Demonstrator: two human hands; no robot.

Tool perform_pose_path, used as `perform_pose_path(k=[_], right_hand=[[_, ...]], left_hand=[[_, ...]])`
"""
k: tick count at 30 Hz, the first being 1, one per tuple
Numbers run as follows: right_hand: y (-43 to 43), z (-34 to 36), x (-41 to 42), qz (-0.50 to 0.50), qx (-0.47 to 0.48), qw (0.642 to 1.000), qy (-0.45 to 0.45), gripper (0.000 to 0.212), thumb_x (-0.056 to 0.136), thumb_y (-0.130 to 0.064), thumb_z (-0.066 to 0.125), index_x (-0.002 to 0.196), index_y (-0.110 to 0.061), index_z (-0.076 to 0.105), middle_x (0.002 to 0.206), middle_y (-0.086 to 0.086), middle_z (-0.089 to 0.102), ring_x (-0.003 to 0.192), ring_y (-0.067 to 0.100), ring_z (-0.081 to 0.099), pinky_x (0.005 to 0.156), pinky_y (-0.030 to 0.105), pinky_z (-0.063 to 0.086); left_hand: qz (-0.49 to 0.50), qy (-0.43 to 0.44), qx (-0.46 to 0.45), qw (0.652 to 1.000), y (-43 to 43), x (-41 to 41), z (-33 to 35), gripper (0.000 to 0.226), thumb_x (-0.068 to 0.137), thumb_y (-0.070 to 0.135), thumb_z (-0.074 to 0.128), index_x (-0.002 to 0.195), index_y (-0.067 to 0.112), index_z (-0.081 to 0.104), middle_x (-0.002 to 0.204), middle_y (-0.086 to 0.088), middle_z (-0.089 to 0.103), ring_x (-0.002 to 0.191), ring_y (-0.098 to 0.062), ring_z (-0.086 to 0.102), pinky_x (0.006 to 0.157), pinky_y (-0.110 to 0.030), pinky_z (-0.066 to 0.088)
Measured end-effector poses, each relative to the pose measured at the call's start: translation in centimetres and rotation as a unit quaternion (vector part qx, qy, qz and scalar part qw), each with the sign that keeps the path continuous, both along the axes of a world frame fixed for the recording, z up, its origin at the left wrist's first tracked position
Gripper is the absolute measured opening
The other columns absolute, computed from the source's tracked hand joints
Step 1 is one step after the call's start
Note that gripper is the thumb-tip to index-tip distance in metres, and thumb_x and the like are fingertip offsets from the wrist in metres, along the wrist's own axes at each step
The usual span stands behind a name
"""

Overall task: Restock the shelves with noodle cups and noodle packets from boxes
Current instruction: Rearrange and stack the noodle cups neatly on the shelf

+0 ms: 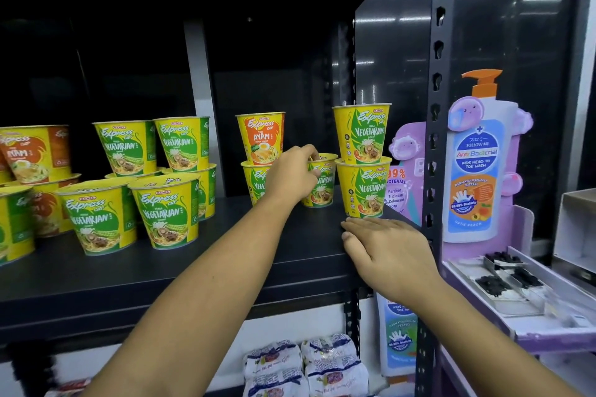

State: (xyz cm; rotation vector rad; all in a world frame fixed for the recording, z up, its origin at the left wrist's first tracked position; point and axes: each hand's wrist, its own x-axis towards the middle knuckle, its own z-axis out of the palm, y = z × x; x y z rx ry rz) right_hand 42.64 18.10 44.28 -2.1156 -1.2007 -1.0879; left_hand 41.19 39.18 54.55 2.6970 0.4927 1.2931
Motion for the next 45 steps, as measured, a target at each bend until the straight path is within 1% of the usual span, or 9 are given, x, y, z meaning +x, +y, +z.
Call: perform_pose_path(k=[3,8,19,29,32,34,38,41,45], right_hand=[[0.0,-0.1,0.1,0.002,0.000,1.000,0.006,0.044,0.097,-0.041,0.040,0.103,-0.026,0.080,0.106,-0.011,0.078,0.098,0.013,0.073,0.081,0.033,0.058],[0.0,0.1,0.0,0.001,-0.012,1.000,0.013,0.046,0.098,-0.042,0.037,0.107,-0.026,0.080,0.110,-0.010,0.077,0.103,0.012,0.072,0.084,0.032,0.057],[-0.3,0.2,-0.2,0.002,-0.020,1.000,0.024,0.048,0.098,-0.043,0.037,0.109,-0.027,0.081,0.113,-0.009,0.077,0.106,0.010,0.072,0.087,0.032,0.056],[-0.1,0.2,-0.1,0.003,-0.012,1.000,0.014,0.042,0.097,-0.040,0.041,0.100,-0.026,0.080,0.102,-0.011,0.078,0.094,0.012,0.073,0.078,0.030,0.057],[0.0,0.1,0.0,0.002,-0.003,1.000,0.013,0.043,0.096,-0.041,0.040,0.102,-0.027,0.080,0.105,-0.011,0.078,0.095,0.012,0.072,0.079,0.030,0.055],[0.0,0.1,0.0,0.004,0.007,1.000,0.016,0.043,0.096,-0.041,0.040,0.101,-0.027,0.080,0.104,-0.011,0.078,0.093,0.013,0.072,0.078,0.030,0.055],[-0.1,0.4,-0.4,-0.013,-0.011,0.998,0.056,0.043,0.095,-0.045,0.036,0.106,-0.031,0.074,0.102,-0.012,0.075,0.093,0.014,0.068,0.075,0.029,0.047],[-0.4,1.1,-1.0,-0.024,-0.030,0.994,0.106,0.037,0.095,-0.049,0.037,0.117,-0.033,0.061,0.108,-0.012,0.069,0.097,0.012,0.062,0.069,0.029,0.034],[-0.3,2.3,-1.5,-0.024,-0.027,0.977,0.208,0.040,0.095,-0.044,0.048,0.133,-0.028,0.045,0.128,-0.007,0.057,0.116,0.017,0.055,0.078,0.033,0.039]], left_hand=[[0.004,0.002,0.013,1.000,-0.2,0.0,-0.1,0.032,0.091,0.039,0.076,0.118,0.027,0.063,0.118,0.004,0.063,0.104,-0.021,0.061,0.078,-0.041,0.055],[0.004,-0.003,0.017,1.000,-0.1,-0.1,-0.2,0.028,0.094,0.033,0.073,0.119,0.026,0.062,0.118,0.003,0.064,0.105,-0.022,0.061,0.077,-0.040,0.054],[0.008,-0.009,0.013,1.000,-0.1,-0.3,-0.4,0.031,0.094,0.036,0.074,0.121,0.025,0.064,0.118,0.004,0.065,0.104,-0.021,0.062,0.079,-0.041,0.056],[0.003,-0.016,0.008,1.000,-0.5,-0.9,-0.5,0.037,0.094,0.042,0.071,0.127,0.029,0.060,0.125,0.005,0.058,0.102,-0.020,0.062,0.073,-0.036,0.054],[-0.011,-0.029,0.016,0.999,-1.4,-2.0,-0.3,0.025,0.096,0.039,0.065,0.118,0.027,0.062,0.117,0.005,0.058,0.092,-0.018,0.061,0.075,-0.039,0.056],[-0.042,-0.002,0.022,0.999,-2.0,-3.2,-0.4,0.017,0.095,0.038,0.063,0.108,0.027,0.065,0.106,0.007,0.061,0.087,-0.017,0.060,0.075,-0.041,0.057],[-0.121,0.141,-0.008,0.983,-2.3,-6.2,-1.3,0.016,0.094,0.039,0.067,0.105,0.028,0.072,0.102,0.013,0.067,0.090,-0.010,0.062,0.084,-0.041,0.057],[-0.144,0.226,-0.026,0.963,-1.6,-8.6,-1.8,0.026,0.096,0.042,0.067,0.120,0.032,0.070,0.117,0.013,0.068,0.109,-0.010,0.062,0.099,-0.039,0.053],[-0.133,0.316,-0.058,0.938,0.0,-10.2,-3.1,0.047,0.102,0.054,0.054,0.146,0.038,0.055,0.151,0.014,0.053,0.138,-0.010,0.046,0.113,-0.030,0.036]])
